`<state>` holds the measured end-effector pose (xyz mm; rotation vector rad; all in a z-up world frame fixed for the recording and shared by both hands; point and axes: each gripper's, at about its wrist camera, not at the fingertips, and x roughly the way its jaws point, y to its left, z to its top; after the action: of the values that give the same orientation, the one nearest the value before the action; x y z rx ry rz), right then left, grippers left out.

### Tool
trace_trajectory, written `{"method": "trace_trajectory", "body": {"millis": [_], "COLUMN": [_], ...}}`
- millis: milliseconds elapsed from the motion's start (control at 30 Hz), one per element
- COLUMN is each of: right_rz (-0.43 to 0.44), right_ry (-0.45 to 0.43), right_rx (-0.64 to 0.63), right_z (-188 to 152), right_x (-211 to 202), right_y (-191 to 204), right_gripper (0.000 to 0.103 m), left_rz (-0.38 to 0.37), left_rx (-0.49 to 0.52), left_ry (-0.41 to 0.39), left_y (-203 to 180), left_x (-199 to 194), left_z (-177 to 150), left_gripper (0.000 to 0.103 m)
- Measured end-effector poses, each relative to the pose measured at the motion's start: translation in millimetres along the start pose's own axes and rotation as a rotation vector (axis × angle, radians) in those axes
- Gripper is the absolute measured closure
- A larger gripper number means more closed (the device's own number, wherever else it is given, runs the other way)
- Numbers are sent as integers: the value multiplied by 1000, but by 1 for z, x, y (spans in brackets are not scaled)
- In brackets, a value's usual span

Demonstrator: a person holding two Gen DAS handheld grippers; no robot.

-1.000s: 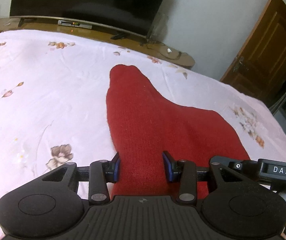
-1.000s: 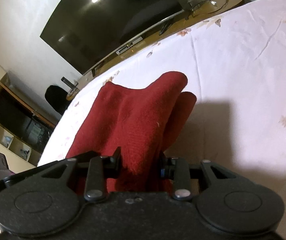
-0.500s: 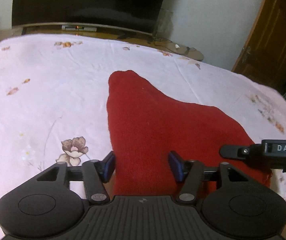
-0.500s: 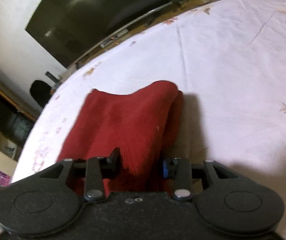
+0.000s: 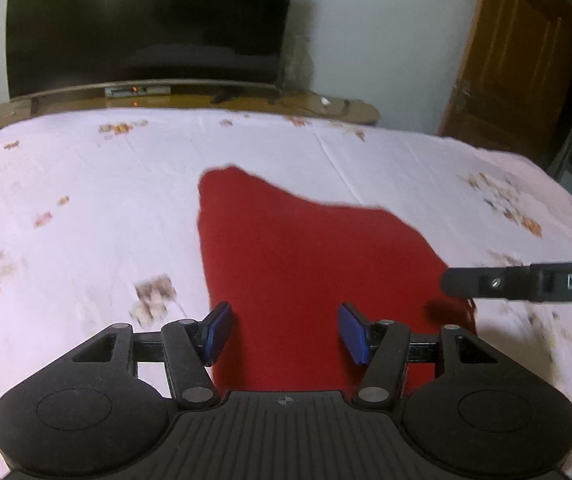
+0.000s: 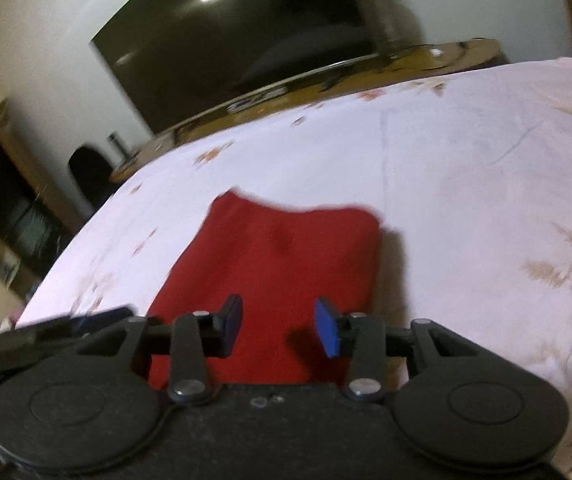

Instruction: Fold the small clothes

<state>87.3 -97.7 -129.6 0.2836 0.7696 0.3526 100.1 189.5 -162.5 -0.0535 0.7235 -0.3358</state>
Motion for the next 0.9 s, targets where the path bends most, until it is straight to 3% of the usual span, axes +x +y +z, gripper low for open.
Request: {"method": "trace_trajectory", "body": {"millis": [67, 133, 267, 400, 467, 667, 900], "right_rz": [12, -53, -138, -132, -106, -74, -115], "right_ry": [25, 56, 99, 100, 72, 57, 98], "right_rx": [-12, -44, -10, 2, -9, -53, -46], "right_z": [-12, -22, -24, -22, -23, -44, -65], "right_x": [1, 14, 42, 39, 26, -1, 6], "right_y": [6, 5, -19, -18, -8, 15, 7], "right_gripper": [64, 67, 95, 90, 74, 74, 78], "left_rz": [3, 20, 41, 51, 53, 75, 107], "left_rx": [-4, -9, -19, -34, -31, -58, -30], "left_ry": [33, 52, 61, 62, 50, 86, 86], "left_y": [-1, -2, -2, -6, -8, -11, -19], "left_x": [5, 13, 22, 13, 5, 1, 5], "left_z": [-12, -21, -32, -24, -20, -30, -38], "left_gripper": [45, 45, 45, 45, 45, 44, 44]}}
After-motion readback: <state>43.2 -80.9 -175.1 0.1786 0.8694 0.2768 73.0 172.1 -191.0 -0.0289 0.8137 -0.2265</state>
